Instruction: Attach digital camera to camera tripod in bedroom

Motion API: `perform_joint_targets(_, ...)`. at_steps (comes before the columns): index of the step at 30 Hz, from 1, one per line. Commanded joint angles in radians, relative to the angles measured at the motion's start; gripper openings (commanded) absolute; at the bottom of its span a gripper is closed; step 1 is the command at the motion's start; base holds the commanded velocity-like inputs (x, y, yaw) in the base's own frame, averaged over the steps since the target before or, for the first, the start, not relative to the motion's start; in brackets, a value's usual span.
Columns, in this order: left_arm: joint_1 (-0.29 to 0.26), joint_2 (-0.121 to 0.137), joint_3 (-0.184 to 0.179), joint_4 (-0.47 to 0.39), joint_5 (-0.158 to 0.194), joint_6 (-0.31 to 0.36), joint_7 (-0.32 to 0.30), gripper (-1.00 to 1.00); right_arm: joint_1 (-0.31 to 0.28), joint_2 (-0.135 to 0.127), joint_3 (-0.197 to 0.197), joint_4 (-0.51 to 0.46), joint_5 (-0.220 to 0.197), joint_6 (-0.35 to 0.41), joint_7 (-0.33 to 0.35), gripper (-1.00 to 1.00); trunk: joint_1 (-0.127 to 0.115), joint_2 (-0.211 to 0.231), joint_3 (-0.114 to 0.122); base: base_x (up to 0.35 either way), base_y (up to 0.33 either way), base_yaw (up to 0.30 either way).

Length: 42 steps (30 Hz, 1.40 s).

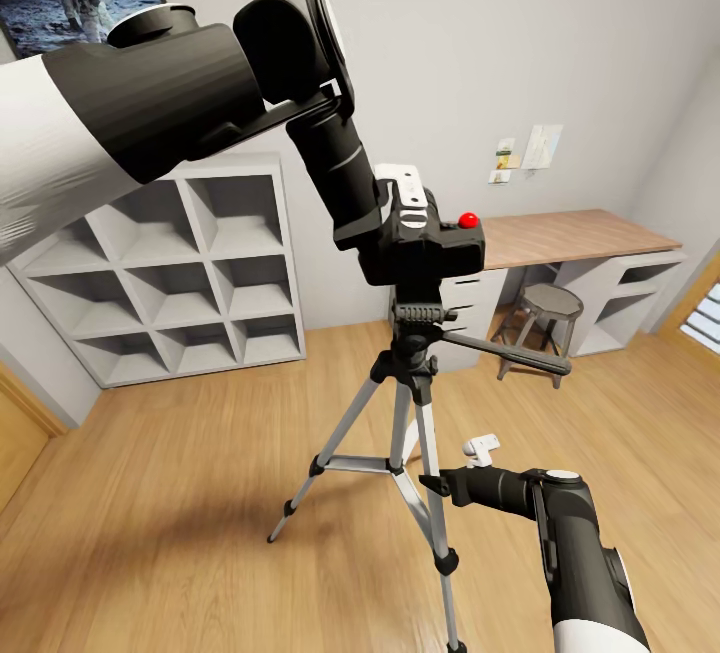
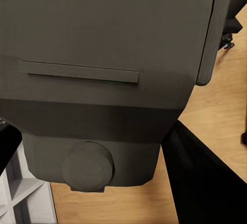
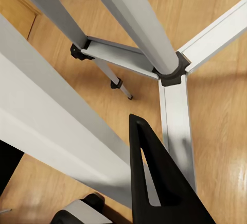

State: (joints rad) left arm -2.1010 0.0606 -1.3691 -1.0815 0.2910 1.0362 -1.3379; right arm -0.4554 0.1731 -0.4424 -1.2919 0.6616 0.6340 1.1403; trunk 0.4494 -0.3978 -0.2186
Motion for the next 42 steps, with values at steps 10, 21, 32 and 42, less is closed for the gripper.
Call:
perform_joint_targets(10, -0.002, -0.003, -0.002, 0.015, 0.002, 0.005, -0.003, 1.00, -0.002, 0.001, -0.002, -0.004, 0.020, -0.003, -0.044, -1.00, 0.001, -0.002, -0.002, 0.000, 0.000, 0.000)
perform_joint_targets(21, -0.002, -0.003, -0.002, 0.015, 0.002, 0.005, -0.003, 1.00, -0.002, 0.001, -0.002, -0.004, 0.020, -0.002, -0.044, -1.00, 0.001, -0.002, -0.002, 0.000, 0.000, 0.000)
perform_joint_targets(32, -0.002, 0.008, 0.006, 0.024, 0.005, 0.005, -0.003, 1.00, -0.002, 0.001, -0.002, -0.004, 0.020, -0.002, -0.044, -1.00, 0.001, -0.002, -0.002, 0.000, 0.000, 0.000)
perform_joint_targets(42, -0.002, 0.066, 0.043, 0.050, 0.005, -0.001, -0.002, 1.00, -0.002, 0.001, -0.003, -0.009, 0.020, -0.002, -0.044, -1.00, 0.001, -0.002, -0.002, 0.000, 0.000, 0.000)
